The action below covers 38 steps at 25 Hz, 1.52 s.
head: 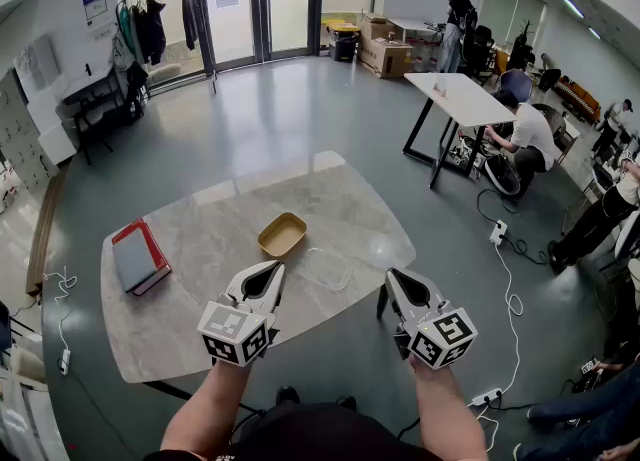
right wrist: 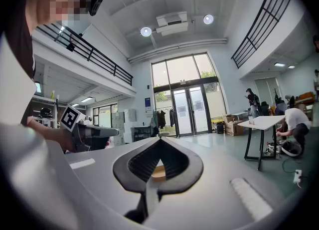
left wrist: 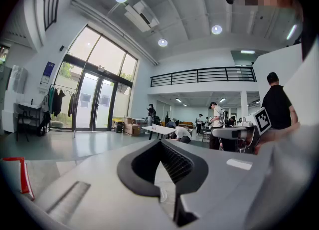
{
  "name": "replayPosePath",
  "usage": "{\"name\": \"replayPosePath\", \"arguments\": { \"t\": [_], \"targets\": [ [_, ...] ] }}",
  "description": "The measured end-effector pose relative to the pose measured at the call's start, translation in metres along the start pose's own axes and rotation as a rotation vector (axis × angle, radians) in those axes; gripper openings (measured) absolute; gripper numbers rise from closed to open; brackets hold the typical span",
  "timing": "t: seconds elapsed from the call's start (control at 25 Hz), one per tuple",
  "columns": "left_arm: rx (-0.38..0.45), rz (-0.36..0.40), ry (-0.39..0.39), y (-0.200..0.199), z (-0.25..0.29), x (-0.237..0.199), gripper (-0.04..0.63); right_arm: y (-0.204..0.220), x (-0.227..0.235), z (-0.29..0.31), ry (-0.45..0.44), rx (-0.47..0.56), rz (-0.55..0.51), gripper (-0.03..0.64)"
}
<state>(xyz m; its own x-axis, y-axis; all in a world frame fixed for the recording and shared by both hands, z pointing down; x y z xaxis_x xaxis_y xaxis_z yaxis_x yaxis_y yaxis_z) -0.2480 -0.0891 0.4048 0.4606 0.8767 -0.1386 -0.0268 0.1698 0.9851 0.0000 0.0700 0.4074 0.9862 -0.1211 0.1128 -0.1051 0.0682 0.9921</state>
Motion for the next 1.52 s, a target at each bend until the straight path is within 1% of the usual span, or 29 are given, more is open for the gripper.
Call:
{"name": "replayPosePath", "arguments": {
  "t": [0.32, 0.48, 0.72, 0.84, 1.08, 1.36, 1.52],
  "targets": [
    [-0.005, 0.015, 0.004, -0.003, 0.002, 0.002, -0.002, -0.001, 0.002, -0.002, 0.002, 0.008, 0.011, 0.012],
    [-0.008, 0.027, 0.008, -0.004, 0.008, 0.01, -0.002, 0.0, 0.012, -0.015, 0.015, 0.021, 0.028, 0.012],
    [-0.022, 0.045, 0.01, 0.002, 0.016, 0.037, -0.002, 0.003, 0.039, -0.052, 0.033, 0.043, 0.109, 0.014],
    [-0.027, 0.051, 0.005, 0.008, 0.018, 0.055, -0.002, 0.007, 0.047, -0.07, 0.028, 0.033, 0.112, 0.015],
    [-0.033, 0.1, 0.004, 0.016, 0.024, 0.095, -0.002, 0.016, 0.064, -0.102, 0.018, 0.015, 0.123, 0.015],
    [-0.036, 0.084, -0.015, 0.022, 0.025, 0.097, -0.002, 0.016, 0.072, -0.101, 0.006, 0.021, 0.127, 0.015],
    [-0.04, 0.068, -0.026, 0.029, 0.038, 0.096, -0.002, 0.023, 0.08, -0.095, -0.012, -0.005, 0.139, 0.015]
  ]
}}
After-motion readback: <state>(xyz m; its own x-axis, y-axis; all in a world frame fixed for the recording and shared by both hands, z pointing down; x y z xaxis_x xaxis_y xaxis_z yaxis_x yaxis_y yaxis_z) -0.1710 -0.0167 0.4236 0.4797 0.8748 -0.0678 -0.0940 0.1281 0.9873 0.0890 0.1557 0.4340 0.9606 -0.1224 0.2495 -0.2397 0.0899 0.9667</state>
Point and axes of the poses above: the fingertips, and each gripper's own axes: z forward along the fingers, x to its right, y out of its underside, the point moved 8 cm from there along -z, backward along the fingers, and after that the axes turned 1 degree about -z, right-handed, at the moved point
